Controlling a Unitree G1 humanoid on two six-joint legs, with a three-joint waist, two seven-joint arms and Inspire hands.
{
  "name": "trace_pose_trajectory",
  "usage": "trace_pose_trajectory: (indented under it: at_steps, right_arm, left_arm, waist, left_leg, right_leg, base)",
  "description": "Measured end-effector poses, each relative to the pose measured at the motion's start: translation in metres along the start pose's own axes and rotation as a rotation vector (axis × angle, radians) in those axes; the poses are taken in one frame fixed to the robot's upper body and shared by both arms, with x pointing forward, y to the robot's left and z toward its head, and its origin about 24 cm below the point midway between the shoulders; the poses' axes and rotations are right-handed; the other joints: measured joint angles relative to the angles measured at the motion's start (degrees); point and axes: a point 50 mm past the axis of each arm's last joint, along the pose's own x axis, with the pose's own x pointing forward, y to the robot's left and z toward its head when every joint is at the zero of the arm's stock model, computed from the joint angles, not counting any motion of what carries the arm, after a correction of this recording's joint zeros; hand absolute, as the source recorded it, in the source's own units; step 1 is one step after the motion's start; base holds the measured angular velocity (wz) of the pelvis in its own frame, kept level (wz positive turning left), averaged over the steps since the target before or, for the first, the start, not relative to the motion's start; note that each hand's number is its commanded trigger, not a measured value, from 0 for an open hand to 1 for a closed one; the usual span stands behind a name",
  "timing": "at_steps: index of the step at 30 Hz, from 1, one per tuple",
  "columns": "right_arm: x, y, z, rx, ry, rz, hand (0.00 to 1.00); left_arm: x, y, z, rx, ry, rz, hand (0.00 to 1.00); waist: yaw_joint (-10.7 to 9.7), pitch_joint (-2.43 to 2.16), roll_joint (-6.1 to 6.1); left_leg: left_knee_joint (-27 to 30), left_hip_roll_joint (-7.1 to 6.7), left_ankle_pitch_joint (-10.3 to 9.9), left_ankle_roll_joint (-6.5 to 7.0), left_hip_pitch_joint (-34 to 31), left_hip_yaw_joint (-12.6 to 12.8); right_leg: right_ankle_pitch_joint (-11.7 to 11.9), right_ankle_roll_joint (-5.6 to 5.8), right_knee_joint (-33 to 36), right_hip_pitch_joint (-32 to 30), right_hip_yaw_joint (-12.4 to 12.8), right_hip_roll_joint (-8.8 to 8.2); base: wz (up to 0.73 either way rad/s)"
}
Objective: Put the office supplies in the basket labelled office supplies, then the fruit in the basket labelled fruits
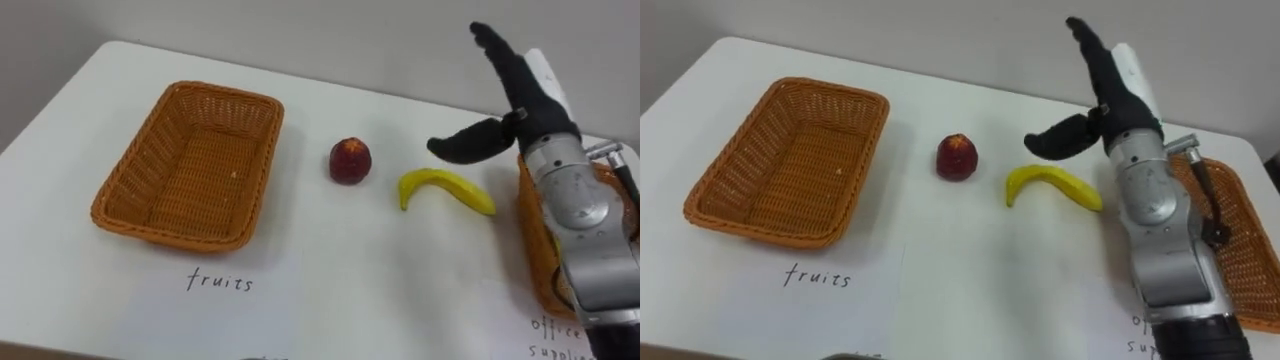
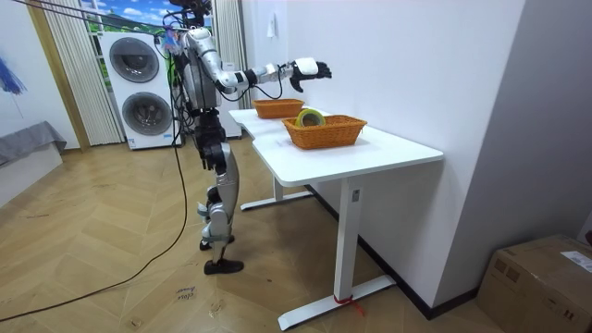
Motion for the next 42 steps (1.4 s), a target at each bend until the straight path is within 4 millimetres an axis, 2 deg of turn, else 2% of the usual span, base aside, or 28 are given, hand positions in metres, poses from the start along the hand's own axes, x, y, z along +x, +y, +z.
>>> trace_pose_trajectory:
  at_steps: [6, 15, 22, 25, 32, 34, 39, 42]
  right_arm:
    - [0.0, 0.004, -0.009, -0.051, 0.039, 0.071, 0.0]
    - [0.0, 0.001, -0.031, -0.164, 0.139, 0.12, 0.0]
    - [-0.001, -0.001, -0.034, -0.249, 0.162, 0.141, 0.0]
    - [-0.001, -0.002, -0.034, -0.291, 0.168, 0.154, 0.0]
    - [-0.002, -0.002, -0.037, -0.329, 0.187, 0.179, 0.0]
    - [-0.002, -0.002, -0.038, -0.329, 0.192, 0.181, 0.0]
    - [-0.001, -0.001, -0.045, -0.358, 0.222, 0.181, 0.0]
    - [-0.001, -0.002, -0.044, -0.413, 0.225, 0.158, 0.0]
  left_arm:
    - [0.001, 0.005, 0.004, 0.005, -0.013, -0.004, 0.0]
    - [0.002, 0.01, 0.007, 0.006, -0.024, 0.009, 0.0]
    - [0.003, 0.012, 0.016, 0.001, -0.045, 0.016, 0.0]
    - [0.003, 0.012, 0.02, -0.001, -0.058, 0.016, 0.0]
    - [0.003, 0.012, 0.021, -0.002, -0.062, 0.016, 0.0]
    - [0.003, 0.013, 0.022, -0.012, -0.062, 0.019, 0.0]
    - [0.004, 0.014, 0.028, -0.011, -0.08, 0.054, 0.0]
    - [0.004, 0.015, 0.034, -0.003, -0.097, 0.071, 0.0]
  waist:
    - [0.58, 0.02, -0.4]
    - [1.05, -0.03, -0.54]
    - [1.31, -0.16, -0.77]
    - [1.58, -0.07, -0.77]
    - [1.46, 0.12, -0.98]
    - [1.41, 0.23, -0.92]
    - [2.22, 0.94, -0.57]
    - [2.81, 0.95, -0.54]
  left_leg:
    - [0.0, -0.07, 0.04, 0.06, -0.14, 0.06]
    - [-0.03, -0.05, 0.04, 0.07, -0.5, 0.31]
    - [0.28, -0.06, 0.06, 0.07, -1.07, 0.52]
    - [0.36, -0.04, 0.06, 0.07, -1.14, 0.9]
    - [0.39, -0.05, 0.07, 0.1, -1.62, 0.98]
    - [0.4, -0.06, 0.09, 0.13, -1.64, 0.94]
    - [0.36, -0.07, 0.1, 0.14, -2.1, 0.87]
    - [0.51, -0.07, 0.13, 0.11, -3.11, 0.57]
  right_leg:
    - [0.0, 0.0, 0.0, 0.05, -1.07, -0.25]
    - [0.0, 0.0, 0.02, -0.13, -0.95, -0.23]
    - [0.01, -0.01, 0.04, -0.89, -0.57, -0.19]
    - [0.01, -0.01, 0.04, -1.15, 0.24, -0.12]
    - [0.01, -0.02, 0.09, -1.78, 0.42, -0.14]
    - [0.01, -0.02, 0.04, -1.79, 0.3, -0.17]
    - [0.01, -0.02, 0.08, -2.25, 0.18, -0.19]
    - [0.05, -0.07, 0.12, -3.14, -0.04, -0.16]
  base:
    - [0.02]
    - [0.0]
    - [-0.02]
    - [-0.07]
    - [-0.01]
    - [0.0]
    - [0.0]
    - [0.02]
